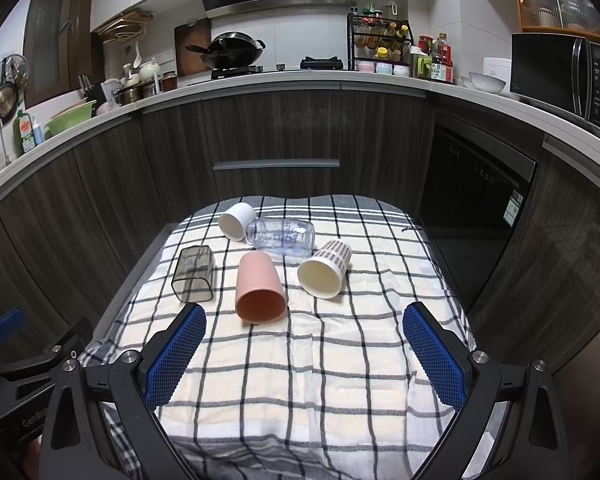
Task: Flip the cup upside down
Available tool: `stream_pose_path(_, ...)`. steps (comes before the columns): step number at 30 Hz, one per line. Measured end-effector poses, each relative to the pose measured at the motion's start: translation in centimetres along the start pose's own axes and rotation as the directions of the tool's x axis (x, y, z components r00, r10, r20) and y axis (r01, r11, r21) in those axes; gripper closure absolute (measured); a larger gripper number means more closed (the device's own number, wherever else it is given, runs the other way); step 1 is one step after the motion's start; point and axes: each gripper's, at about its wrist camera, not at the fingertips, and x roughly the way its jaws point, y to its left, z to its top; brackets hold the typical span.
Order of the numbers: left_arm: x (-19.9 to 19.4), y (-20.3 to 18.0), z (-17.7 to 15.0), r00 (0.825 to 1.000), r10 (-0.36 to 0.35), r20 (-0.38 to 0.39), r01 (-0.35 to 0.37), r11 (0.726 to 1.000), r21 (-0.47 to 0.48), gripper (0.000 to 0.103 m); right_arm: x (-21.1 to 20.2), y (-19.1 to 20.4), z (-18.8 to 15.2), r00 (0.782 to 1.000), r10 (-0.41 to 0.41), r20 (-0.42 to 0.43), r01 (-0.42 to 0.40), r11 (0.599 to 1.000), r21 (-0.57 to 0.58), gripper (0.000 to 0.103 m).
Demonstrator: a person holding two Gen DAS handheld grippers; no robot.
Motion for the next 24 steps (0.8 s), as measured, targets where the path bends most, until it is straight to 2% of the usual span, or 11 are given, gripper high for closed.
stream_pose_path(24, 0.00, -0.03, -0.19, 1.000, 0.000, -0.004, 0.000, 1.000, 0.000, 0.000, 0.02, -0.09, 0.07, 1.000, 0.002, -0.003, -0.002, 1.000, 0.003, 0.003)
